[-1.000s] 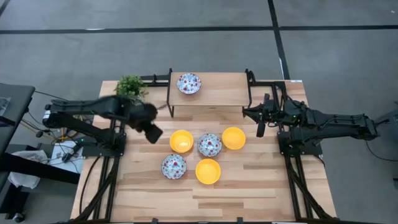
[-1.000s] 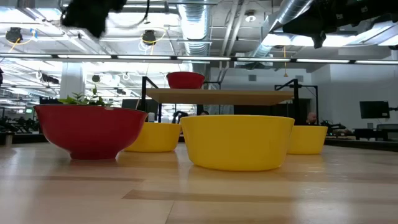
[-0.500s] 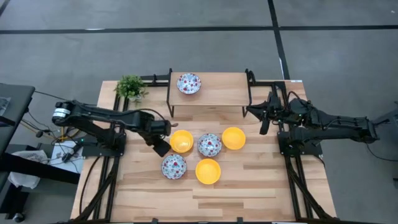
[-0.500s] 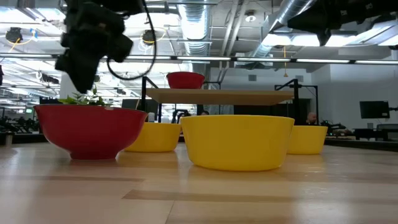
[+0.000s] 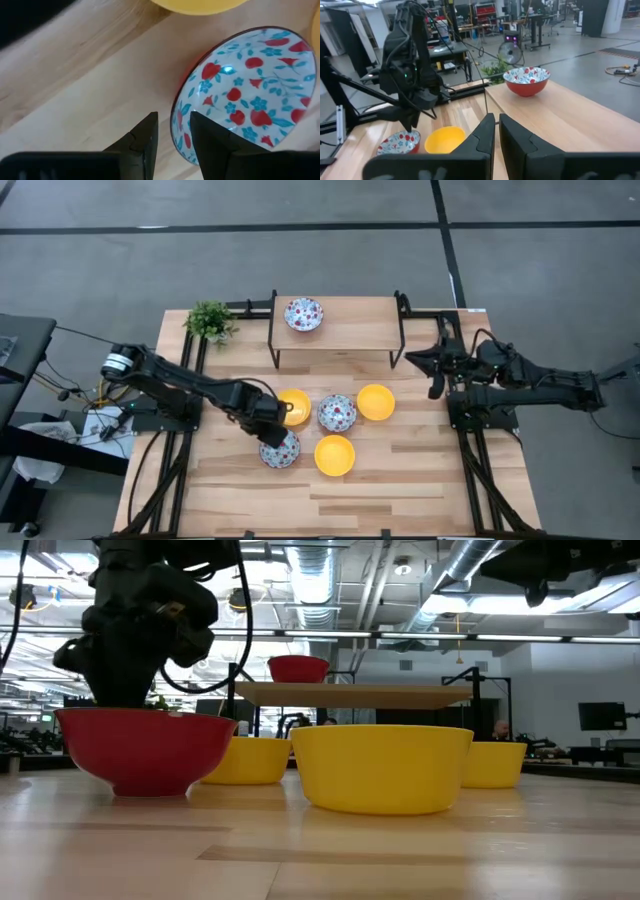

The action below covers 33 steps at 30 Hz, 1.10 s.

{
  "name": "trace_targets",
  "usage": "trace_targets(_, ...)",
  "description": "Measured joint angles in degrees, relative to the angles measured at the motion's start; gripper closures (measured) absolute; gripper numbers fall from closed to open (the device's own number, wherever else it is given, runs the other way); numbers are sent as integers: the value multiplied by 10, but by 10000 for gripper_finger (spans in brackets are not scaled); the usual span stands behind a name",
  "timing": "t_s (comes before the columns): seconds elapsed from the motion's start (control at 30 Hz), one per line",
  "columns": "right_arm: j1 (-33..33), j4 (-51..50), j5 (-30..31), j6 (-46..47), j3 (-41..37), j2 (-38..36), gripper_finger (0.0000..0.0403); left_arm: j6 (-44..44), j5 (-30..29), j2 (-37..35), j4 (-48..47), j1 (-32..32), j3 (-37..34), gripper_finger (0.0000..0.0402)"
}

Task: Pick & Place Mini bowls
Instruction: Stack the bottom white bowl on the white bowl on the shelf

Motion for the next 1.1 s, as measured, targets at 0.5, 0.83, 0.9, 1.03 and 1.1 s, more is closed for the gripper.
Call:
trace_targets(0.5,23,-24,0,-6,0,-26,386,-20,-15,6,7,-2,0,289)
trace_targets(0.83,23,-29,0,1,0,-26,386,-20,-31,5,13,-2,-2,289)
trace_targets(0.9,23,-29,0,1,0,-26,386,-20,-31,5,21,-2,-9,289)
trace_targets(1.03,23,-29,0,1,0,-26,386,-20,-25,5,30,-4,-16,289)
trace_targets(1.1,23,-29,0,1,0,-26,386,-20,-25,5,32,-4,-16,289)
